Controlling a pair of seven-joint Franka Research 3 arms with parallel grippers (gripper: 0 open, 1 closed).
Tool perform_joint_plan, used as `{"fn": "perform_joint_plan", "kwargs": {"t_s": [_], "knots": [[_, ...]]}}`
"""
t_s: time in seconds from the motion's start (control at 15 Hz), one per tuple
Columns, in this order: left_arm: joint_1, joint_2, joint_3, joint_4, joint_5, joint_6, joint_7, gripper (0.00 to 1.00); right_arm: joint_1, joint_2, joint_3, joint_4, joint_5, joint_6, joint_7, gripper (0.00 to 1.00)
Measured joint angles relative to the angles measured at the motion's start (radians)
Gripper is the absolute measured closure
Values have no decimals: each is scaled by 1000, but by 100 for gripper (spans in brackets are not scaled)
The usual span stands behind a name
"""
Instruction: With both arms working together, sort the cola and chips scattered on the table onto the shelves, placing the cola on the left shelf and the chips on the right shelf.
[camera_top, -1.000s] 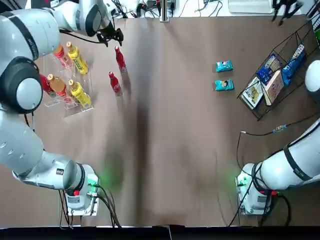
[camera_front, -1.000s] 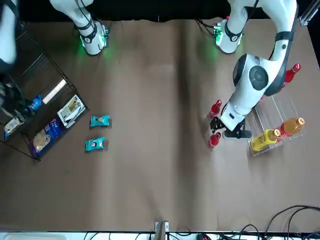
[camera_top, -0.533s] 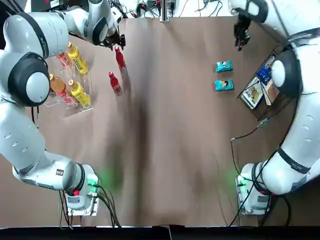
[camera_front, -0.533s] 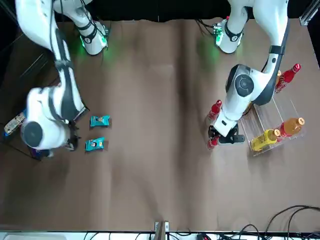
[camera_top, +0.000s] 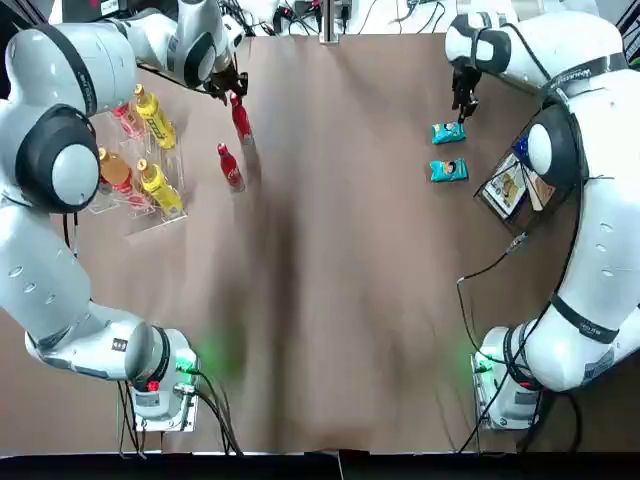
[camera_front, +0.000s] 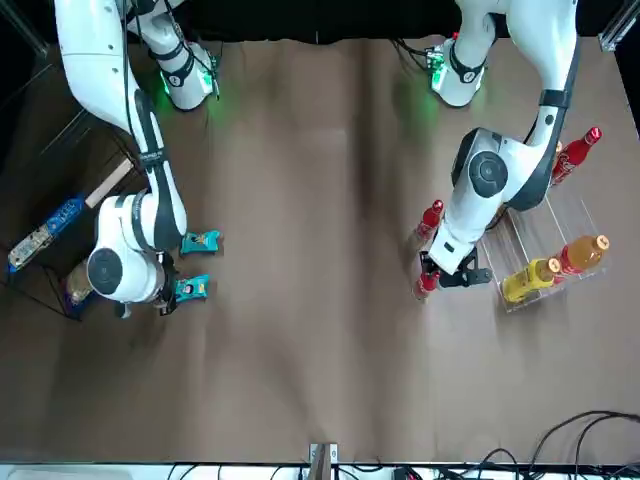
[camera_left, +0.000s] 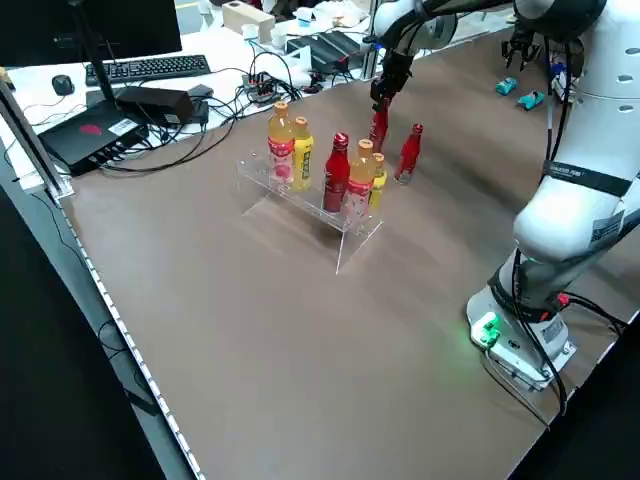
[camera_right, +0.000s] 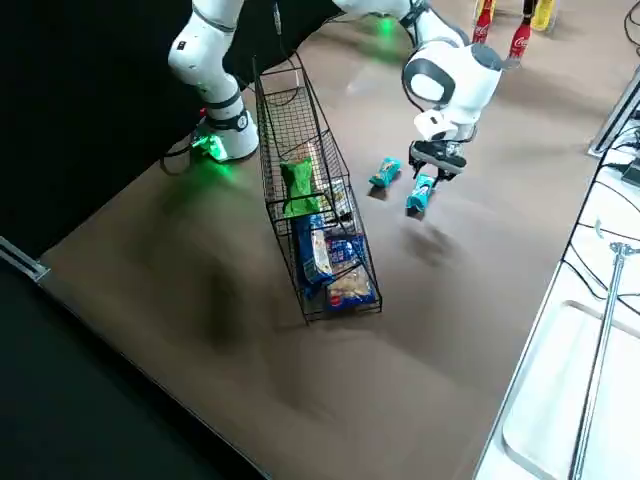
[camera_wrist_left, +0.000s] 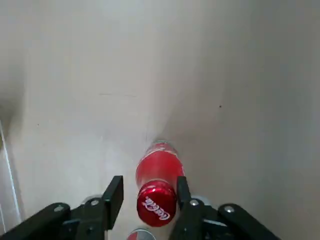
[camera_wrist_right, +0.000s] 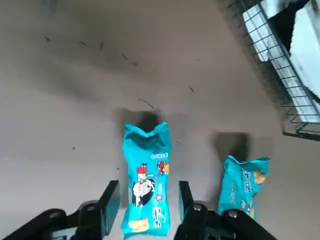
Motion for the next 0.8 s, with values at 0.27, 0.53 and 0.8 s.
{"fn": "perform_joint_plan", "kwargs": {"t_s": [0.27,0.53,0.8], "knots": [[-8,0,0,33,0,-6,-47,58,4,27,22,-7,41,59,5,44],[-10,3,0,34,1,-13,-62,64,5,53,26,-8,50,73,11,44],[-11,6,0,26,1,-20,-66,62,6,87,27,-14,51,109,12,47]]}}
